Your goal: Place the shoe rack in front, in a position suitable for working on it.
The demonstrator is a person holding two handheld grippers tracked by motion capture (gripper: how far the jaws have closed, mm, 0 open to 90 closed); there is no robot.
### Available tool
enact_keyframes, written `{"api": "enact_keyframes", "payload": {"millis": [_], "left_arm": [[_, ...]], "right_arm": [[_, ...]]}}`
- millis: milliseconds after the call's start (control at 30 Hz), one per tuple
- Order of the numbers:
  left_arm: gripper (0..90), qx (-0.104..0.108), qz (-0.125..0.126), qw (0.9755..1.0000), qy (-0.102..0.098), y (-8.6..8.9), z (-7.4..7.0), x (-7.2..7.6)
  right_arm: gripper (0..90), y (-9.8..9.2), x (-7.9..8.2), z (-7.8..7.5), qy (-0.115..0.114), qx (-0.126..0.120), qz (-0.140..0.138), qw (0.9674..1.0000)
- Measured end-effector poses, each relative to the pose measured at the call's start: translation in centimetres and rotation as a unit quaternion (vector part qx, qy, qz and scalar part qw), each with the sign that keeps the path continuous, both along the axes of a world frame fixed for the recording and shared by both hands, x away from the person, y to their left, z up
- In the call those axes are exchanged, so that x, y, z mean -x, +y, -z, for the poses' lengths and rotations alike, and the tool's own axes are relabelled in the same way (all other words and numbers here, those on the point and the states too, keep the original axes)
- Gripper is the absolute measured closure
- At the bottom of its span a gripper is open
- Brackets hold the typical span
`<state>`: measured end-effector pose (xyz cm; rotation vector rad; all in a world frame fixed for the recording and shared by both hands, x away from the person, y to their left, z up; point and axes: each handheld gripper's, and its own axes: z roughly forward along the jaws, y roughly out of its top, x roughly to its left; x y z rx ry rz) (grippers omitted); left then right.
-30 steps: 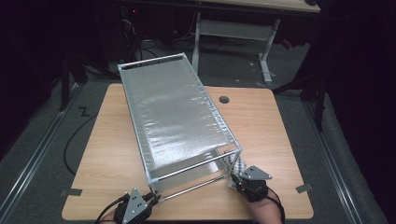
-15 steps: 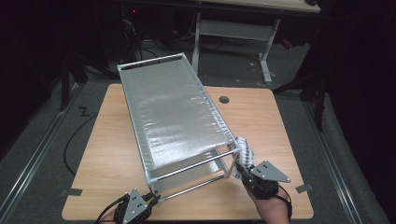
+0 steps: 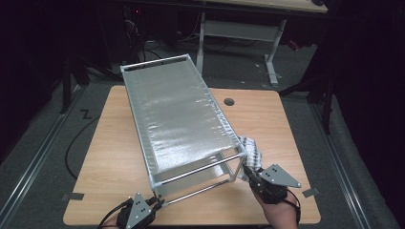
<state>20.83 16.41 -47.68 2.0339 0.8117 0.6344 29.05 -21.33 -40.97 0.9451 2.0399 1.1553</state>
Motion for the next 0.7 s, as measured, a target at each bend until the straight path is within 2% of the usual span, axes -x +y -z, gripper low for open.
{"api": "enact_keyframes", "payload": {"millis": [133,233,433,533,600,700], "left_arm": [[78.3,0.000,-0.001,1.0000,0.000,0.0,0.0,0.0],[78.4,0.001,-0.002,1.0000,0.000,0.0,0.0,0.0],[78.4,0.002,-0.002,1.0000,0.001,0.0,0.0,0.0],[78.4,0.002,-0.002,1.0000,0.001,0.0,0.0,0.0],[78.4,0.002,-0.002,1.0000,0.001,0.0,0.0,0.0],[78.4,0.002,-0.003,1.0000,0.001,0.0,0.0,0.1]], "right_arm": [[76.2,0.3,-0.3,1.4,0.020,0.018,-0.001,0.9997],[76.2,0.4,-0.7,3.0,0.046,0.030,-0.002,0.9985],[76.4,0.8,-1.5,6.4,0.108,0.062,-0.007,0.9922],[76.5,1.0,-2.0,7.8,0.129,0.075,-0.009,0.9887],[76.6,0.9,-2.1,8.3,0.137,0.075,-0.009,0.9876],[76.7,0.5,-2.3,8.1,0.140,0.066,-0.011,0.9879]]}}
